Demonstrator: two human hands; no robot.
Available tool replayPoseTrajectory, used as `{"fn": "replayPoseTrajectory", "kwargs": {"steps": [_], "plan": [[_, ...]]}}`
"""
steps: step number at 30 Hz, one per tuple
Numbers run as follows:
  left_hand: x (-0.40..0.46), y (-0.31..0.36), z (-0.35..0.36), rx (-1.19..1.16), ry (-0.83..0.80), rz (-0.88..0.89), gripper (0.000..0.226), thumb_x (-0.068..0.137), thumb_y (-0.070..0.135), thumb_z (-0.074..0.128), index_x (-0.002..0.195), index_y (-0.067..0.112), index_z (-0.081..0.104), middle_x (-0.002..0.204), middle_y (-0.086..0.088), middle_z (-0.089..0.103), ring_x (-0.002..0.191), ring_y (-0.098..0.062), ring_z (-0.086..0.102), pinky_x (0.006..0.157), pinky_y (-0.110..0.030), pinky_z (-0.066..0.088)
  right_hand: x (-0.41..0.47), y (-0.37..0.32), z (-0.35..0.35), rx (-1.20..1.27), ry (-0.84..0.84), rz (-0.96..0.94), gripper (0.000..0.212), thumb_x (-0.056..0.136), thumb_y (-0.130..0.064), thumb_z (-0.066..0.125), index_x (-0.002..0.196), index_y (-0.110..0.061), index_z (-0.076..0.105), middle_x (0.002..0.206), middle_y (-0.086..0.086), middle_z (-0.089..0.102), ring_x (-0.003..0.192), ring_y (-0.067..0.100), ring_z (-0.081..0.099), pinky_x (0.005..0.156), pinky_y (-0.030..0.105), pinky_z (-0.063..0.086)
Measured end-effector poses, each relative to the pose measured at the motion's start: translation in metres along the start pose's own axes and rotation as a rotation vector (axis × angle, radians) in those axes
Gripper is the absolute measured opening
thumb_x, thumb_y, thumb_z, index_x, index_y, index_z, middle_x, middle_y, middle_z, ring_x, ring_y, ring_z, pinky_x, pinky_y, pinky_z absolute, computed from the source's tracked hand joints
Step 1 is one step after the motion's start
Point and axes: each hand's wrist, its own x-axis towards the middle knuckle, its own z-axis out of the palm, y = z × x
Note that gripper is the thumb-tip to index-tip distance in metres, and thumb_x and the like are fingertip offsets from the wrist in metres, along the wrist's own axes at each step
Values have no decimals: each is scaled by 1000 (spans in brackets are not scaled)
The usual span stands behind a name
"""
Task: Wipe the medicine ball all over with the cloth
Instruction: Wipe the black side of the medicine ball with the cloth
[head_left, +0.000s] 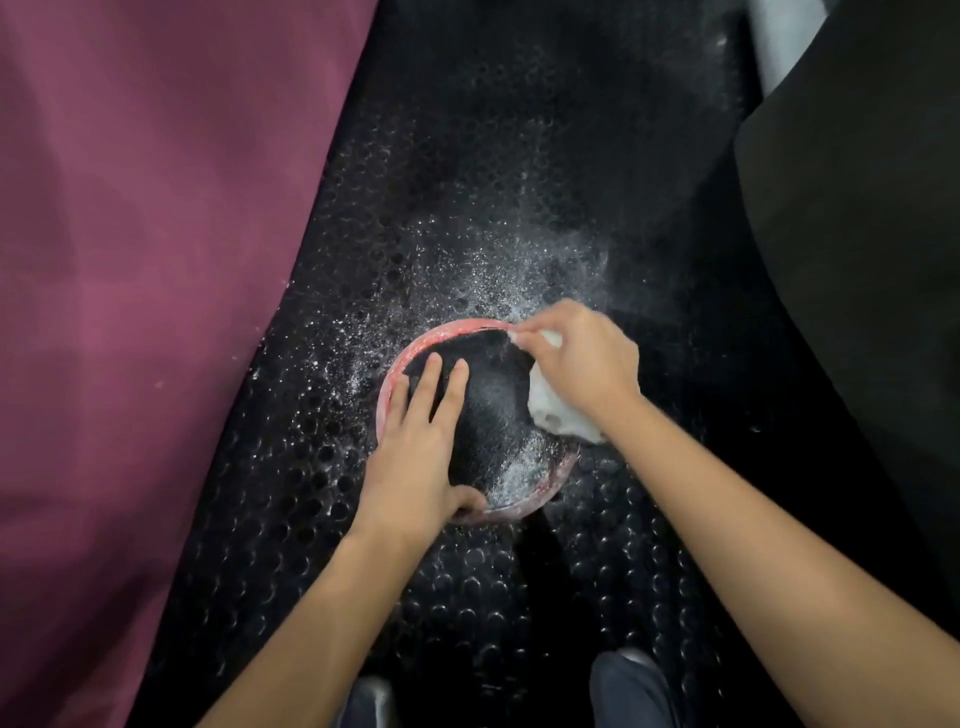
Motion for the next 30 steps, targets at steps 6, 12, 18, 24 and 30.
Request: {"fn": "replayPoseTrajectory", "kwargs": {"steps": [6,12,18,24,30], "plan": [[2,-1,-3,5,10,-9,133,67,44,82,149,33,-23,158,13,-25,148,-18,-18,116,-36,24,-20,1,6,-53,28,-104,17,93,-42,55,102,-39,70,109,-17,62,100,9,55,79,33,47],[1,5,-1,60,5,-1,133,69,46,80,148,30,-26,158,9,-26,149,-22,-16,116,-38,26,9,2,4,-65,-5,32,16,93,-39,56,100,-40,70,113,-16,64,104,13,57,74,27,39],[5,5,-4,45,-6,17,131,70,46,80,150,29,-23,160,7,-23,149,-24,-13,119,-41,19,9,-2,-1,-20,-8,20,16,92,-43,56,99,-40,70,113,-18,63,106,10,56,76,27,39],[23,1,-17,137,-15,92,133,68,57,77,150,27,-22,160,2,-22,149,-27,-10,120,-42,12,52,-2,-1,-92,-122,46,17,93,-40,54,100,-40,69,116,-14,65,111,14,56,79,29,37],[42,4,-30,155,2,73,140,57,59,84,154,29,-13,162,7,-12,150,-24,1,118,-39,17,46,-12,-7,-182,-72,-86,19,95,-38,51,101,-39,69,116,-14,61,110,16,53,79,32,40]]}}
